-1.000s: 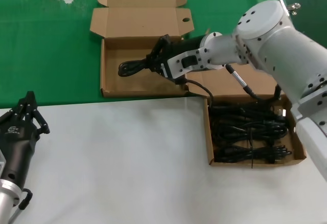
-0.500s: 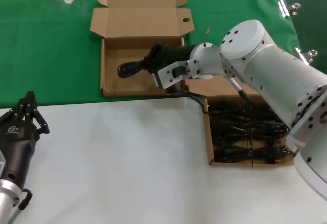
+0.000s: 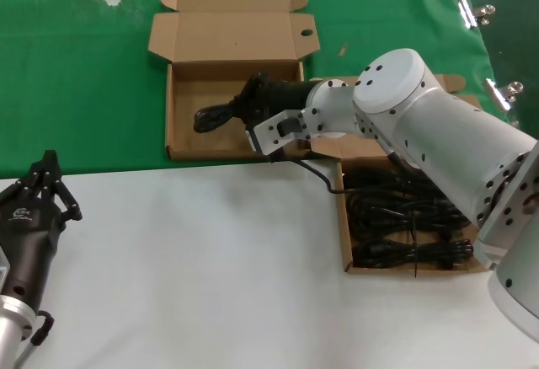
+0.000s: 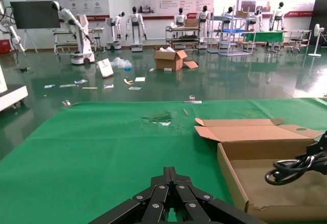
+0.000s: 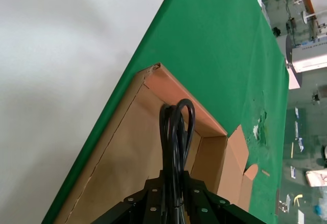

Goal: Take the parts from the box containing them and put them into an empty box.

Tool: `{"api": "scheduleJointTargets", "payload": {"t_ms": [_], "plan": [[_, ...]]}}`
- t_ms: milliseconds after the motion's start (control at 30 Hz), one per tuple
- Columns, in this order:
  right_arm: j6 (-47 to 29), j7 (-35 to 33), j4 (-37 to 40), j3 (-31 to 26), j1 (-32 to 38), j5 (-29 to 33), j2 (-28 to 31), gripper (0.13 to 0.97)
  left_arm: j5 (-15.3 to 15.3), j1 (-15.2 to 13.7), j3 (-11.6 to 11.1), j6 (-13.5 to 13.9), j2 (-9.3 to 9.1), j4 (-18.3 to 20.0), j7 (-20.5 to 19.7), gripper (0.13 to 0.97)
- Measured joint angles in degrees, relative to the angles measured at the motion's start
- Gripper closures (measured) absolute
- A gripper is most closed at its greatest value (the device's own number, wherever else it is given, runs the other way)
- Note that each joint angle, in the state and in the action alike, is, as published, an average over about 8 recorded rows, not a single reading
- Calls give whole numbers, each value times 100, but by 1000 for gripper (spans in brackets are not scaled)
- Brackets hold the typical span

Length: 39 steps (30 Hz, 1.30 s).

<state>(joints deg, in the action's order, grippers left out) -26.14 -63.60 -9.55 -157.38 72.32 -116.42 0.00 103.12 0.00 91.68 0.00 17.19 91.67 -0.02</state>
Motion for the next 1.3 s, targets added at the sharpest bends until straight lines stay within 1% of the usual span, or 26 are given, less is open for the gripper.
{"api": "scheduleJointTargets", "payload": {"t_ms": [233,367,633,667,933,967,1033,1233,1267,1300], "plan": [[54,-138,3,-29,-29,-94,0,856,0,0,0,0,0,0,0,957],[70,-200,28,-33,-41,-134,0,856,0,0,0,0,0,0,0,957],[58,-313,78,-34,-33,-267,0,733,0,0,0,0,0,0,0,957],[51,-327,84,-34,-29,-289,0,733,0,0,0,0,0,0,0,957],[-30,-490,200,-18,17,-520,0,546,0,0,0,0,0,0,0,957],[-43,-522,223,-5,23,-549,0,546,0,0,0,0,0,0,0,957],[-65,-597,272,42,35,-595,0,495,0,0,0,0,0,0,0,957],[-105,-891,445,403,94,-567,0,344,0,0,0,0,0,0,0,957],[-108,-946,476,494,110,-539,0,344,0,0,0,0,0,0,0,957],[-110,-1001,508,589,127,-505,0,327,0,0,0,0,0,0,0,957]]}}
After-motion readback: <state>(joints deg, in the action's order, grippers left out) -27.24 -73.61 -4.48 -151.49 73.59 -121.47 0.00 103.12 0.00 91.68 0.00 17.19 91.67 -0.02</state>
